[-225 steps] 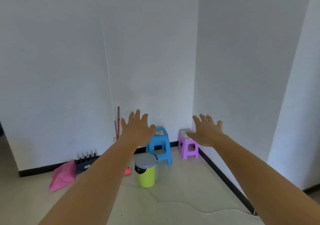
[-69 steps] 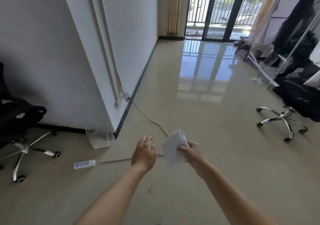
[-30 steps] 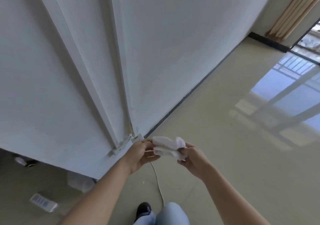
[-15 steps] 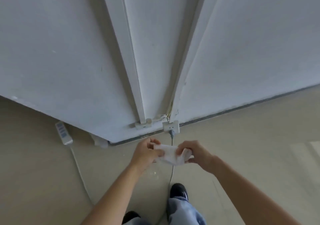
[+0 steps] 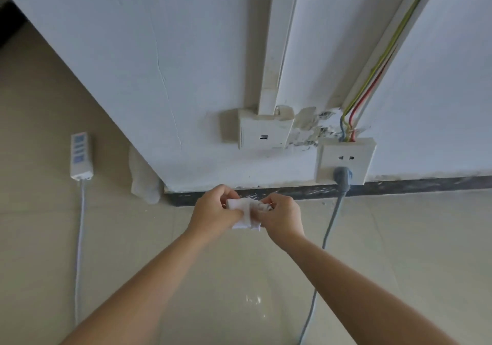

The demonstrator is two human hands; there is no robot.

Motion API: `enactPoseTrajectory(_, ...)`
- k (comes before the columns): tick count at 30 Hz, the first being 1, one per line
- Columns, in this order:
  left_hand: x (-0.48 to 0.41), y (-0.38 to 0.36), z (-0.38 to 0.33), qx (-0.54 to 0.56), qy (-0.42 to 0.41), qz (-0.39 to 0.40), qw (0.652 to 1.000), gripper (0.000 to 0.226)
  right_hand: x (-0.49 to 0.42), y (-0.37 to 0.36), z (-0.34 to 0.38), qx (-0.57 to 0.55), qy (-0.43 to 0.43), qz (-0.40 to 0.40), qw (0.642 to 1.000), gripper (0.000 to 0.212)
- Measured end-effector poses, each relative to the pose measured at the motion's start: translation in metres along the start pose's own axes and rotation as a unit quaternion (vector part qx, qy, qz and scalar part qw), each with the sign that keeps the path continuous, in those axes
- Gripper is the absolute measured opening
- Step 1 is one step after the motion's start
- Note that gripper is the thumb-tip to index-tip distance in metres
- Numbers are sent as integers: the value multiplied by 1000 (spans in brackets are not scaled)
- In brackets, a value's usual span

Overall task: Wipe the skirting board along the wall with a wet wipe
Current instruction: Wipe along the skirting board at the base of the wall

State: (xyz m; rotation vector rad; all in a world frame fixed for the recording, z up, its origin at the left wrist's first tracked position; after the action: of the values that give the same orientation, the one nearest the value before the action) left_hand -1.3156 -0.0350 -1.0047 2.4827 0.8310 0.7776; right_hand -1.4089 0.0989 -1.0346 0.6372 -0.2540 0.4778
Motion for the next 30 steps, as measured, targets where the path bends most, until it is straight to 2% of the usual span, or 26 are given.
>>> enactPoseTrajectory(2,-11,-9,17,27,8,24,999,20,-15,-22,-18,-60,-23,8,998,15)
enactPoseTrajectory(4,-15,-17,33,47,38,57,997,22,-21,-47,-35,-155,-65,50,985,18)
enactPoseTrajectory(6,-12,-20,46,101,89,77,988,21,-17,-72,-45,-278,-119,118,946,22)
enactPoseTrajectory(8,-4,-20,56,168,140,84,972,24,-8,-90,-49,-348,-143,168,911,23)
enactPoseTrajectory(11,1,-19,72,222,188,103,951,37,2,-107,-47,-342,-108,215,908,21)
enactPoseTrajectory(15,-3,-17,93,260,229,121,930,39,-5,-119,-58,-309,-113,205,922,20)
enactPoseTrajectory(17,-12,-6,102,235,226,79,942,36,-11,-127,-65,-299,-122,195,926,19)
enactPoseTrajectory(20,-42,44,116,39,167,-86,982,34,-18,-140,-71,-246,-113,160,949,12)
enactPoseTrajectory(21,-50,63,118,-18,148,-143,978,35,-18,-144,-71,-234,-107,156,954,10)
enactPoseTrajectory(23,-64,92,120,-51,128,-211,968,35,-17,-154,-66,-209,-100,158,960,10)
enactPoseTrajectory(27,-90,98,121,-81,74,-216,970,5,-19,-186,-52,-147,-83,199,965,27)
enactPoseTrajectory(30,-101,100,128,-122,51,-238,962,22,-23,-217,-42,-162,-95,218,958,32)
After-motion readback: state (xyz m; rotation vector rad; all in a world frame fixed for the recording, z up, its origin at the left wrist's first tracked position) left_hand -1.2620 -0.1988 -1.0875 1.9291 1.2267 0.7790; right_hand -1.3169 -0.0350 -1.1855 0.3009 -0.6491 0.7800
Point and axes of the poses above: each hand's wrist, its own x-axis away from the middle knuckle, its own y-axis out of the back of the hand, z = x × y, the point moved 8 cm from there along -x, towards the middle knuckle, and after that the axes turned 6 degrees about -z, right-handed, at the moved point
